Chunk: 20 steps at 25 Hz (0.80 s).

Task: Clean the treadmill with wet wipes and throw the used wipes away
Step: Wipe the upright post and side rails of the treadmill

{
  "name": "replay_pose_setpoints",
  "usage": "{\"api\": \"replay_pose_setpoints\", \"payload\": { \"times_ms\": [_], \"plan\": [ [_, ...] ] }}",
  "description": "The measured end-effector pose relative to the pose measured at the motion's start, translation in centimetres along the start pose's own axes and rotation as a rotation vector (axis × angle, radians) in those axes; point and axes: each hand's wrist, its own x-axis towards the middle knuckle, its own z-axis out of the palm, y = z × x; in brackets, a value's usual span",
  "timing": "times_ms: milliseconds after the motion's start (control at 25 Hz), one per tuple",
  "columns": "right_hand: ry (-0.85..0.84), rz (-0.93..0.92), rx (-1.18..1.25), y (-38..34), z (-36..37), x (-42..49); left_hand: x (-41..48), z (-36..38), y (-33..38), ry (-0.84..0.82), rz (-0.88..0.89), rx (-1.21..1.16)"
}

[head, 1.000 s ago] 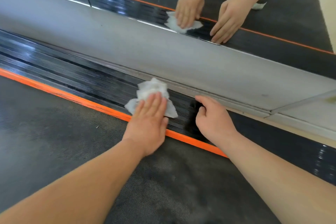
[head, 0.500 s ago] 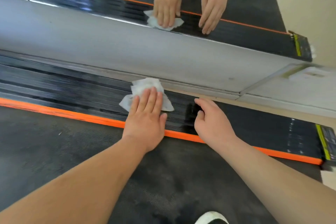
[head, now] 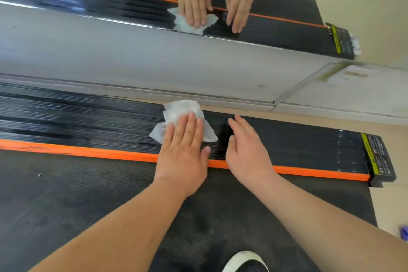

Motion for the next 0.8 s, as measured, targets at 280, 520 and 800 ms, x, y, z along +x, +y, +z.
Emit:
{"api": "replay_pose_setpoints", "payload": {
  "times_ms": [280, 520, 800],
  "plan": [
    [0.04, -0.029, 0.024, 0.1, 0.5, 0.0, 0.7, -2.2, 2.7, -0.085, 0.427, -0.15],
    [-0.017, -0.145, 0.096, -0.8, 1.5, -0.2, 0.7, -2.2, -1.5, 0.222, 0.432, -0.347],
    [-0.206, -0.17, -0.328, 1.9, 2.0, -1.0, 2.6, -2.4, 0.1, 0.324, 0.242, -0.448]
  ]
}}
